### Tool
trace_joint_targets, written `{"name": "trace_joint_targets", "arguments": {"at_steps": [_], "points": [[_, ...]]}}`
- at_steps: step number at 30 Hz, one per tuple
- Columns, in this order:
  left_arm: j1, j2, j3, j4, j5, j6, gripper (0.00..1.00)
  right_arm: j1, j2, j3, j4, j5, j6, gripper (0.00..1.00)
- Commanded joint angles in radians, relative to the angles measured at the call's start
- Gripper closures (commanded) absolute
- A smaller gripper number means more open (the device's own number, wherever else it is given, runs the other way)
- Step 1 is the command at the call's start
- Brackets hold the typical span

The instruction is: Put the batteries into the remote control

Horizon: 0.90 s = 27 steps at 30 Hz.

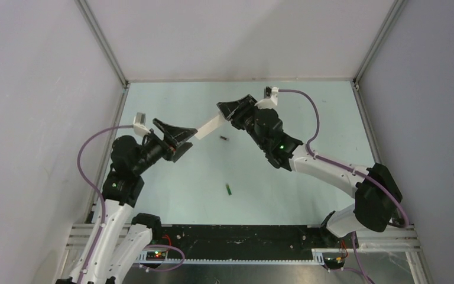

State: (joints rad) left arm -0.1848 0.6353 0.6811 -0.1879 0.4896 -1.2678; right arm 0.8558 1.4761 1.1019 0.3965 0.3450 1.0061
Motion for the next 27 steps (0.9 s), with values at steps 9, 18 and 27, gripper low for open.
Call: {"name": "trace_joint_targets", "arguments": {"at_steps": [9, 18, 27], "points": [[-0.005, 0.127, 0.272, -0.121, 0.182, 0.761, 0.00, -0.120, -0.146, 0.019, -0.258, -0.394, 0.023, 1.00], [-0.080, 0.282, 0.309, -0.122, 0.311, 0.842, 0.00, -0.129, -0.155, 0.019, -0.238, -0.575, 0.078, 1.00], [-0.146, 0.425, 0.374, -0.115, 0.403, 0.779, 0.06, -0.113, -0.088, 0.021, -0.177, -0.633, 0.124, 1.00]]}}
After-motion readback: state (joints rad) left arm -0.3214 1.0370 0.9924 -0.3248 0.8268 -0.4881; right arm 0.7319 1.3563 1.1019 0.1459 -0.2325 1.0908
